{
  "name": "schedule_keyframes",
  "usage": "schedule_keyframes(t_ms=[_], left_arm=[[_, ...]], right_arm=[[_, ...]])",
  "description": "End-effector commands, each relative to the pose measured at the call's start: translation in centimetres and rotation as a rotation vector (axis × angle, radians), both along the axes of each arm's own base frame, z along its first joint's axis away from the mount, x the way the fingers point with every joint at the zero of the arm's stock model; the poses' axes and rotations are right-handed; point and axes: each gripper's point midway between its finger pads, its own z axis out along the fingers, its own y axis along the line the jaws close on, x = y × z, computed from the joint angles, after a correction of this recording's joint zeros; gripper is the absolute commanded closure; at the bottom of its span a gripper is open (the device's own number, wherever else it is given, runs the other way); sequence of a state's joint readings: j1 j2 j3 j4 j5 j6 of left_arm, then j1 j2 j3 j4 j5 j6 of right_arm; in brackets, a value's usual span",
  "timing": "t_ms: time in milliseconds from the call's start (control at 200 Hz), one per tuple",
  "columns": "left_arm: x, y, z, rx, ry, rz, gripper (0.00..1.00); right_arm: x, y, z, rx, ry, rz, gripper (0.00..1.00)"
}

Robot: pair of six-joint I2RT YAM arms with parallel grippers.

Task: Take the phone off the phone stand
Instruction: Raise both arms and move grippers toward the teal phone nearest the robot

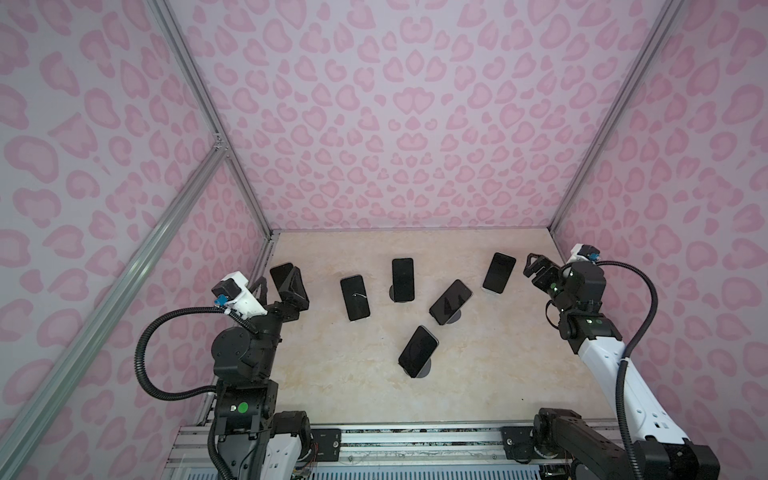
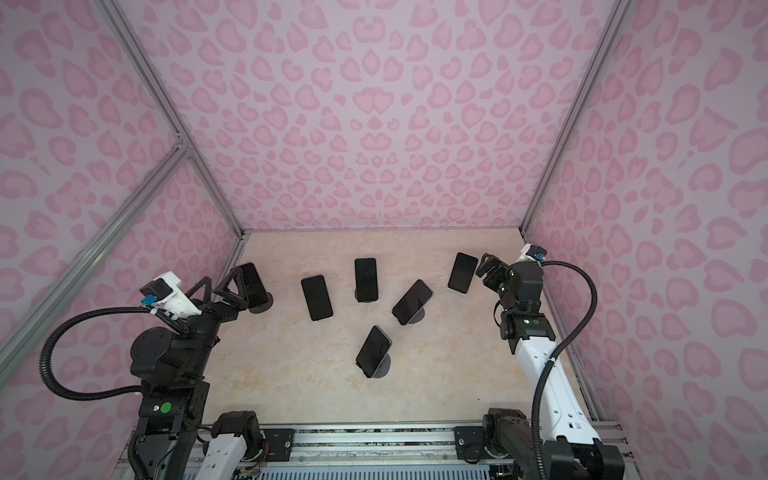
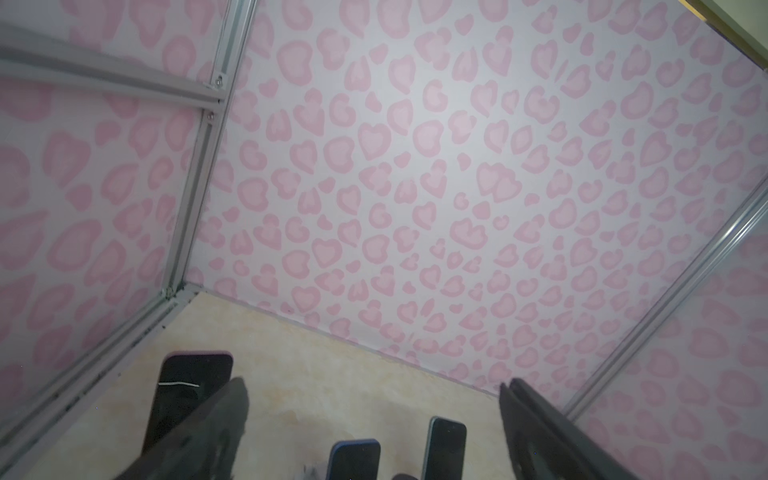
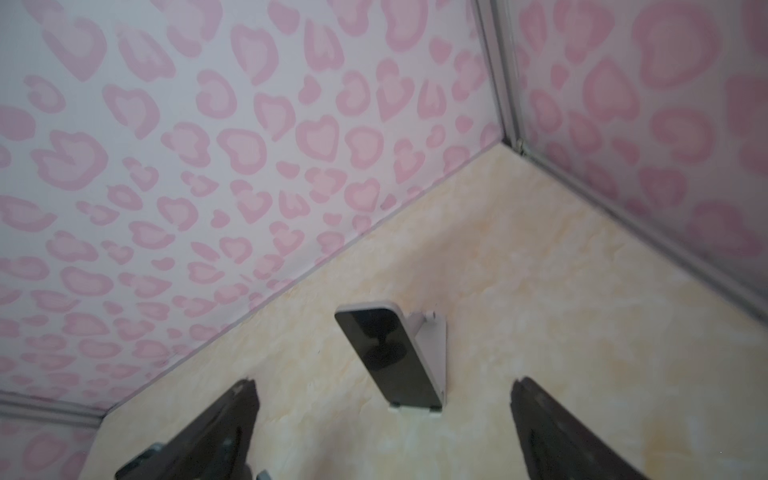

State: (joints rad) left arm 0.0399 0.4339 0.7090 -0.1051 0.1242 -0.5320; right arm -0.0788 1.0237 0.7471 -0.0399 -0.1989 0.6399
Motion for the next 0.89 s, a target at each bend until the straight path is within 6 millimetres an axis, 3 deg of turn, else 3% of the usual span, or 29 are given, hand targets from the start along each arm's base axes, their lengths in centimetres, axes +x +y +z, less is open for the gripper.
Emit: schedule_keyframes(t_ms=[0, 60, 140, 275, 350, 455, 610, 795, 890], left_arm=[[-1.2, -3.2, -4.3, -0.182, 0.167, -0.188, 0.02], [-1.2, -3.3, -5.8, -0.264, 0.206, -0.191, 0.03], [-1.1, -4.7, -6.4, -0.272, 0.22, -0.279, 0.02], [-0.6, -6.5, -8.6, -0.309, 0.33, -0.385, 0.02], [-0.4, -7.0, -10.8, -0.322, 0.394, -0.409, 0.0], [-0.8, -7.6, -14.1, -0.325, 0.495, -0.425, 0.05], [-2.8, -9.3, -18.6, -0.301, 0.662, -0.457, 0.17], [-5.5, -9.7, -23.8, -0.252, 0.831, -0.423, 0.39], [-6.4, -10.1, -25.8, -0.247, 0.886, -0.427, 0.42]], right_arm=[[-1.8, 5.8, -0.3, 0.173, 0.053, 0.235, 0.2], [-3.3, 6.8, -0.8, 0.083, 0.1, 0.242, 0.19], [-5.3, 7.7, -1.3, 0.0, 0.134, 0.252, 0.19], [-8.8, 8.7, -3.2, -0.028, 0.185, 0.278, 0.21], [-10.9, 9.5, -4.7, -0.02, 0.207, 0.302, 0.22], [-13.0, 9.9, -6.7, -0.013, 0.234, 0.312, 0.22], [-14.6, 10.5, -8.2, 0.006, 0.232, 0.34, 0.27], [-15.6, 9.9, -8.0, -0.023, 0.249, 0.318, 0.31], [-15.8, 10.0, -7.7, -0.018, 0.251, 0.32, 0.33]])
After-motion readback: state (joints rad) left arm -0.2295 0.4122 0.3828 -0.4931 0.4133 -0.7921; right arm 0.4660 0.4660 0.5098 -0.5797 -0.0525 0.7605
